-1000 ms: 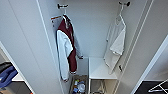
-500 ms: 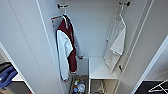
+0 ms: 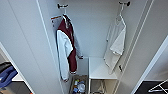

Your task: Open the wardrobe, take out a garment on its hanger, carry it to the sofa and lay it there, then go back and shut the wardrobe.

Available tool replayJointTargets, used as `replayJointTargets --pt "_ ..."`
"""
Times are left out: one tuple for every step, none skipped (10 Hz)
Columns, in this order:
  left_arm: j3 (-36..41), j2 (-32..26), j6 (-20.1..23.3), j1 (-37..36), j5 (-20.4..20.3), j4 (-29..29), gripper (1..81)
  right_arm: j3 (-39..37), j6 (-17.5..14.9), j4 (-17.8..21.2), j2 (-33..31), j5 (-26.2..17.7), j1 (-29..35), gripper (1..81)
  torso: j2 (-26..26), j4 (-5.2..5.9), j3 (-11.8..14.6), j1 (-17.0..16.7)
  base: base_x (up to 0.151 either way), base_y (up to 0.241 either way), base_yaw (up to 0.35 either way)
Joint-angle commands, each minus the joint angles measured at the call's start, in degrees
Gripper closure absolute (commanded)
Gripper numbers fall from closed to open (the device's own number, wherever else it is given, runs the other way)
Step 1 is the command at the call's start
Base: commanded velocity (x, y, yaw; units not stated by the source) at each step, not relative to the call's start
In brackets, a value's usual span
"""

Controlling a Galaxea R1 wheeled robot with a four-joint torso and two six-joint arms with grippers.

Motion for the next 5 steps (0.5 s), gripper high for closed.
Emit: replayJointTargets --pt "-0.4 -0.2 0.0 -1.5 3.0 0.0 1.0 2.1 -0.1 -7.9 4.0 -11.6 7.1 1.0 0.0 0.0 0.0 0.0 0.0 0.0 0.0" --pt "-0.4 -0.2 0.0 -1.4 3.0 0.0 1.0 2.4 -0.1 -9.9 4.0 -14.2 8.4 1.0 0.0 0.0 0.0 0.0 0.0 0.0 0.0" --pt "-0.5 -0.2 0.0 -1.5 3.0 0.0 1.0 3.3 -0.1 -11.5 4.0 -17.4 10.2 1.0 0.0 0.0 0.0 0.0 0.0 0.0 0.0" --pt "-0.4 -0.2 0.1 -1.5 3.0 0.0 1.0 4.0 0.0 -11.5 4.0 -18.9 12.1 1.0 0.0 0.0 0.0 0.0 0.0 0.0 0.0" --pt "-0.4 -0.1 0.1 -1.6 3.0 0.0 1.0 4.1 0.0 -11.5 4.0 -20.0 14.4 1.0 0.0 0.0 0.0 0.0 0.0 0.0 0.0"
